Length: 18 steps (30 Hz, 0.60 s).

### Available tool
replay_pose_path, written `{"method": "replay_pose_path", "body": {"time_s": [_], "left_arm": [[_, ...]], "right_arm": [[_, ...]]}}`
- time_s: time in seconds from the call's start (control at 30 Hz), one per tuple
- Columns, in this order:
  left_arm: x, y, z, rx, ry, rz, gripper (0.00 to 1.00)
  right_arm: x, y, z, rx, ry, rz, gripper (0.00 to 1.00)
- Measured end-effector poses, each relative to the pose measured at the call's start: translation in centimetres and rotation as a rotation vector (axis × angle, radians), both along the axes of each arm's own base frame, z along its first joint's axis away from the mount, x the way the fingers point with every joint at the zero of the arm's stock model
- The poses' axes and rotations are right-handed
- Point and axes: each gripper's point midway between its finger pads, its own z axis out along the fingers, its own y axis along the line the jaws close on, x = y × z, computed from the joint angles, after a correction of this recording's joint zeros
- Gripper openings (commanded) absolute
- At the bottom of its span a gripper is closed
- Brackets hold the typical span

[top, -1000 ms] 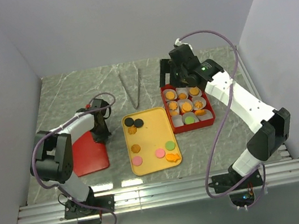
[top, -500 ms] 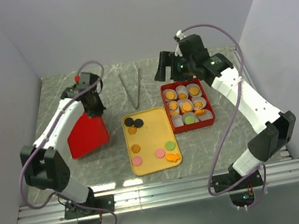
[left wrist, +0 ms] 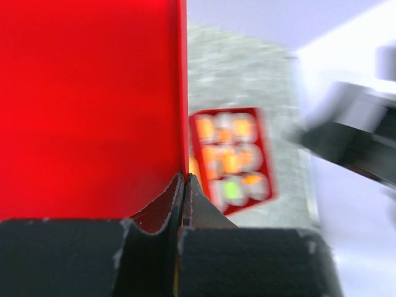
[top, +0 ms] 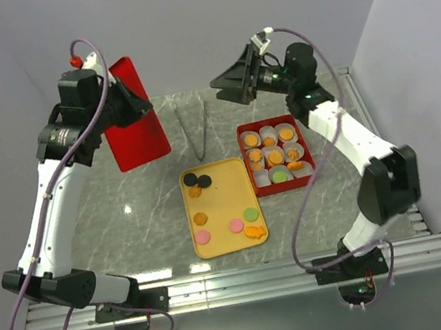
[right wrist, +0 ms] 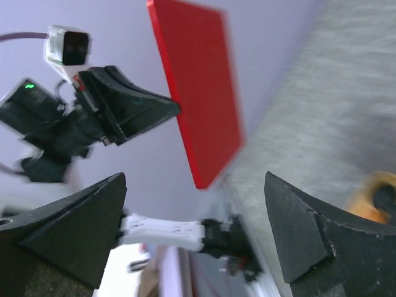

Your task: Pack the cookies

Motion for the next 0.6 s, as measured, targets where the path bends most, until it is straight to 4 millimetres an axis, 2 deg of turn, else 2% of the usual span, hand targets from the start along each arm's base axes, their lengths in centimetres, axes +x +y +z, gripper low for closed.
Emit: {"method": "replay_pose_path", "body": {"time_s": [0.13, 0.37, 0.5, 0.6], "left_arm": [[-1.4, -2.5, 3.7, -0.122, -0.088, -0.136, 0.0], [-5.3, -6.6, 10.5, -0.384, -0.242, -0.408, 0.0], [-7.3, -7.8, 13.0, -0.502, -0.289, -0.524, 0.0], [-8.2, -8.3, 14.2, -0.568, -0.323, -0.588, 0.0]], "right_arm": [[2.1, 1.8, -1.2, 0.168, 0.062, 0.12, 0.99], [7.5, 3.9, -7.1, 0.401, 0.313, 0.177, 0.99], [9.4, 6.4, -8.2, 0.472, 0.345, 0.197, 0.99], [9.0, 8.7, -7.3, 0.509, 0.338, 0.234, 0.99]]}}
